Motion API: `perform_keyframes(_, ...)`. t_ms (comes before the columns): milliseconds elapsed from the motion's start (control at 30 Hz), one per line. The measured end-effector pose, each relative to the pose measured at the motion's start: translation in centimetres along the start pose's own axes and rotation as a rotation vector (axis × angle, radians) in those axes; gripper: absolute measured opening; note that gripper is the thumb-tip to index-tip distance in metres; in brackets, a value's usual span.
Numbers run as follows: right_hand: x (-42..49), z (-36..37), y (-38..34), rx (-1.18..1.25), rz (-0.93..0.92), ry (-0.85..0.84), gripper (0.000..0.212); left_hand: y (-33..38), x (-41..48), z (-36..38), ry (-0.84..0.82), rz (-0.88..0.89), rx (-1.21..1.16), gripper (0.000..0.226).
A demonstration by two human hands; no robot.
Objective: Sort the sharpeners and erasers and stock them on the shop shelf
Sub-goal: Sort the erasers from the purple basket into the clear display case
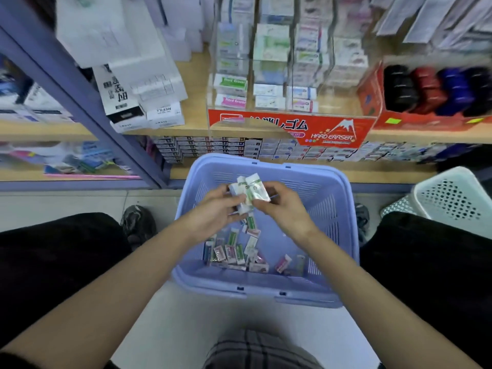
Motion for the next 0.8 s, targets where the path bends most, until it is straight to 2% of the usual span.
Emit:
perform_keyframes(133,-1.2,-0.4,-0.9,0.011,0.039,-0.080,0.028,0.4,-1.0,0.3,-0.007,0.022,0.118,0.023)
perform_keyframes(300,-2.3,0.1,-2.0,0.089,0.016,-0.116,0.069,0.9,-2.0,0.9,-0.097,0.006,0.121,0.021)
perform_keyframes(500,-3.0,0.1,-5.0,0.063,-0.073,-0.144,0.054,3.9,-3.4,2.1,-0.162,0.023,0.231,0.027)
perform_keyframes(567,-3.4,-0.3,-6.4,-0.027,-0.087,-0.135,0.049,5.2,-3.9,2.8,-0.179,0.016,0.239,0.023)
perform_keyframes(667,-3.7,-1.2,-8.9,-0.375,-0.126,-0.098,0.049,7.2,-4.4,4.5,-0.238,-0.022,0.215,0.014)
perform_keyframes(733,-3.5,-2.0,-10.9,-0.502,-0.192,-0.048,0.050,8.5,-4.3,5.8,-0.298,-0.014,0.221,0.025)
perform_keyframes(800,-3.3,-2.9,-12.7,-0.567,-0.248,-0.032,0.053,9.6,-4.0,6.6,-0.275,0.015,0.268,0.035)
Point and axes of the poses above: each hand's wrist, its own x-axis towards the middle knuckle, its own z-axis out of the palm, y = z × x, the point moved 3 cm from there along x, towards the middle knuckle, and after that the axes turned 7 degrees about -y, right-handed, at the moved point
